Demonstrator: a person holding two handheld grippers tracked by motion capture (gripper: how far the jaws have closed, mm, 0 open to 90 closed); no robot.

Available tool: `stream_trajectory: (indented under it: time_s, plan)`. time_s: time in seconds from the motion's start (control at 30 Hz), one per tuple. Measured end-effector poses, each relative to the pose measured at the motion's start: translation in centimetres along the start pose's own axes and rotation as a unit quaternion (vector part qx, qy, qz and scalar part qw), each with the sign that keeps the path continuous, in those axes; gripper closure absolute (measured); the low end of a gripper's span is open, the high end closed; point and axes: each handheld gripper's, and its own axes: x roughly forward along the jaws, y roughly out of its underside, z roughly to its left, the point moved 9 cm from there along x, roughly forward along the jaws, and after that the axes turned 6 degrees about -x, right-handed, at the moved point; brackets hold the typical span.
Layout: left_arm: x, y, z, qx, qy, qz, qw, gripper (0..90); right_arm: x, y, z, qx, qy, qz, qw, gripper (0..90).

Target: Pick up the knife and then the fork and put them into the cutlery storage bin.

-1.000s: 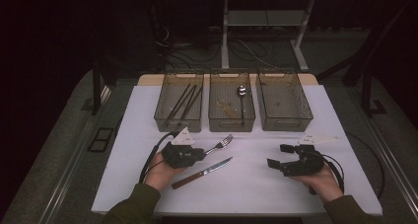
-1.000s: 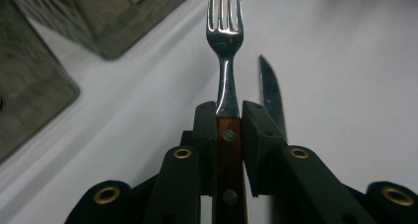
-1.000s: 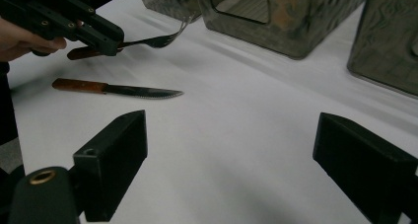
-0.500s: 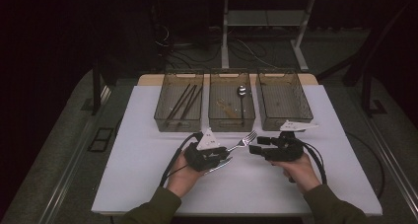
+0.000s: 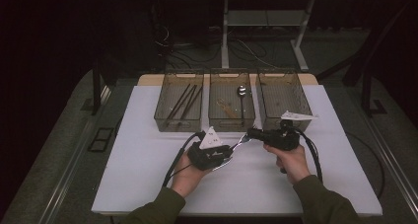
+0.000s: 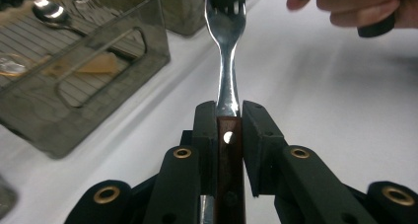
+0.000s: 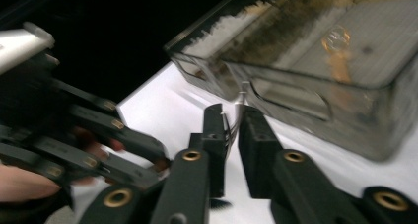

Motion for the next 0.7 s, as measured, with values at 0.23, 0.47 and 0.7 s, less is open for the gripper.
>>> stream_trajectory:
  time_s: [0.23, 0.47, 0.7]
  plan:
    - [-0.5, 0.0, -0.5, -0.001, 0.033, -0.008, 0.9994, 66.5, -0.2, -1.9, 0.9, -0.034, -0.004, 0.002, 0.9994, 86.6]
    - [-1.7, 1.0, 0.4, -0.019, 0.037, -0.011, 0.9991, 52.1, -2.6, -4.0, -1.3, -0.039, 0.039, -0.008, 0.9984, 86.6]
    - [-2.9, 3.0, 2.1, -0.025, 0.025, 0.011, 0.9993, 40.1, -6.0, -7.2, -4.2, -0.038, 0.085, -0.028, 0.9952, 86.6]
